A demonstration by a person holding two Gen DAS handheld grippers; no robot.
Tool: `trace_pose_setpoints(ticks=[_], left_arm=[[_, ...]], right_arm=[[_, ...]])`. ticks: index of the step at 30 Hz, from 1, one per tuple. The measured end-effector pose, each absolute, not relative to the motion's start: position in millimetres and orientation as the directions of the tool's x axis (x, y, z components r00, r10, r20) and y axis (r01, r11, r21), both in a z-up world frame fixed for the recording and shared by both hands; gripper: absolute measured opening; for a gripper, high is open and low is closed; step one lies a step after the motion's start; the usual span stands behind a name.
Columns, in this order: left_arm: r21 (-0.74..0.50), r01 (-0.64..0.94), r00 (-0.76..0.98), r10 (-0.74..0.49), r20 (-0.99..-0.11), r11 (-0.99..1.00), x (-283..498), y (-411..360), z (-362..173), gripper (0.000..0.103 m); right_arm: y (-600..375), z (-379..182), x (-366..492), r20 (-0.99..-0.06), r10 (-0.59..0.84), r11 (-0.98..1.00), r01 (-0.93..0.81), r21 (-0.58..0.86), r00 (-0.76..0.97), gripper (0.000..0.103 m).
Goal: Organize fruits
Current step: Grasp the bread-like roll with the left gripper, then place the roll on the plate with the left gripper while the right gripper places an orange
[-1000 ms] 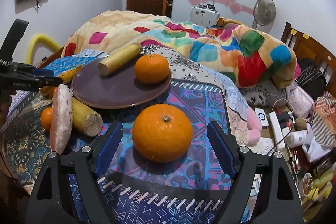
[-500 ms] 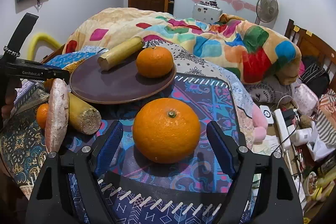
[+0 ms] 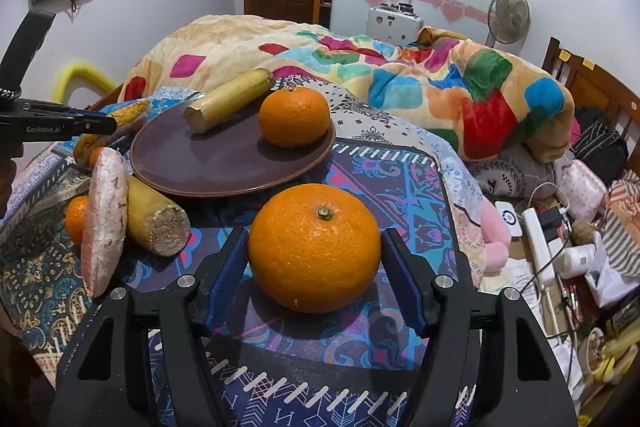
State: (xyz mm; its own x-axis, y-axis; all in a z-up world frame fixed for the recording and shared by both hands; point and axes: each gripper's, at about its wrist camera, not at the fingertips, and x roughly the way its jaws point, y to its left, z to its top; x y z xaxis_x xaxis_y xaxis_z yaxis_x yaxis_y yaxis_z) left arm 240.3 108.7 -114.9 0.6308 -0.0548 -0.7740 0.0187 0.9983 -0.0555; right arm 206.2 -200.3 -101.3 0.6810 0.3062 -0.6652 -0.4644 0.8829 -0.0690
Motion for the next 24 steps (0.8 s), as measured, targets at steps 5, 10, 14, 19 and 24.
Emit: trace_pose_setpoints(ticks=[5,10,14,19,24], left_arm=[[-0.060,0.009,0.647,-0.052,-0.761,0.998,234,114,-103,0.017],[-0.066,0.015,0.669,-0.059,-0.741,0.998,227,112,-90,0.017],[-0.070,0.037,0.692,-0.076,-0.717,0.997,224,106,-77,0.017],[-0.069,0.066,0.717,-0.095,-0.690,0.995,230,92,-64,0.017],[-0.073,0.080,0.725,-0.108,-0.680,0.994,246,80,-61,0.017]], right_arm=[[-198,-99,206,-0.663,0.315,0.881,-0.469,-0.062,0.679,0.063],[-196,-89,205,-0.638,0.330,0.880,-0.471,-0.058,0.696,0.063],[-190,-78,207,-0.617,0.344,0.877,-0.477,-0.057,0.707,0.063],[-180,-66,212,-0.590,0.364,0.868,-0.492,-0.067,0.721,0.063],[-165,-61,225,-0.582,0.395,0.856,-0.515,-0.047,0.711,0.063]])
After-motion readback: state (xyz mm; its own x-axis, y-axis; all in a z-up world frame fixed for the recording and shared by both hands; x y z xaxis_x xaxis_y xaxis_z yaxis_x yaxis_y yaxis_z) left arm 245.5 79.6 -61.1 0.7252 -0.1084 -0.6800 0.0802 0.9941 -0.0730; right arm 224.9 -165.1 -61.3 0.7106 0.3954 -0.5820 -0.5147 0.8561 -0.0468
